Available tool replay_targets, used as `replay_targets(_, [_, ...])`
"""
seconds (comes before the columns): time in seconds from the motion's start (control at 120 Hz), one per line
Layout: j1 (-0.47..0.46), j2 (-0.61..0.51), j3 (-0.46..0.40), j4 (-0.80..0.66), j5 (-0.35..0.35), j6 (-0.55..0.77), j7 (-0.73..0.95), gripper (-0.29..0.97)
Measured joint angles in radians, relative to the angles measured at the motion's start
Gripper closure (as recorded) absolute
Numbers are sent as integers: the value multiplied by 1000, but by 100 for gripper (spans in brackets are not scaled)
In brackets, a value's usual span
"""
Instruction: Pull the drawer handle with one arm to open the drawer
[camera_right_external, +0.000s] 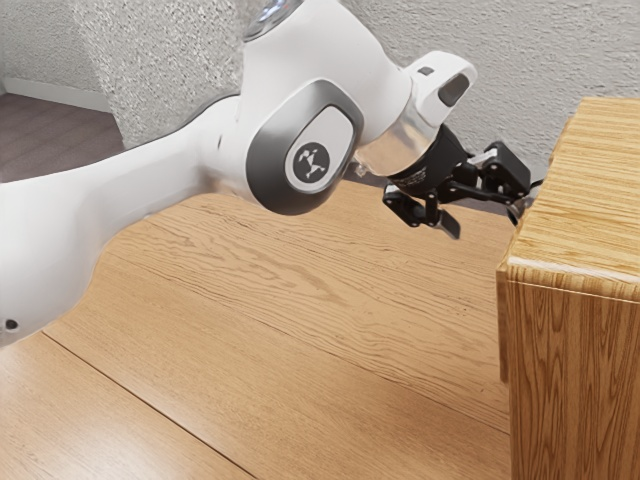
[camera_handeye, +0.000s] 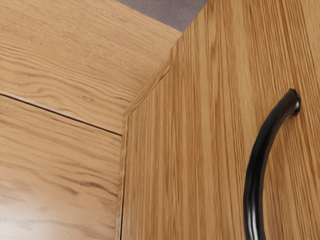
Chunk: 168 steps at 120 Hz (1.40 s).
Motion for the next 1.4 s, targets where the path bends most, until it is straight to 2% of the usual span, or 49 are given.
replay_targets(0.342, [14,8,7,1,4,2,14,21])
replay_targets(0.542, [28,7,7,0,38,2,17,25])
replay_targets(0.975, [57,-1,10,-4,36,2,30,26])
replay_targets(1.4, [80,-3,9,-10,-17,11,99,23])
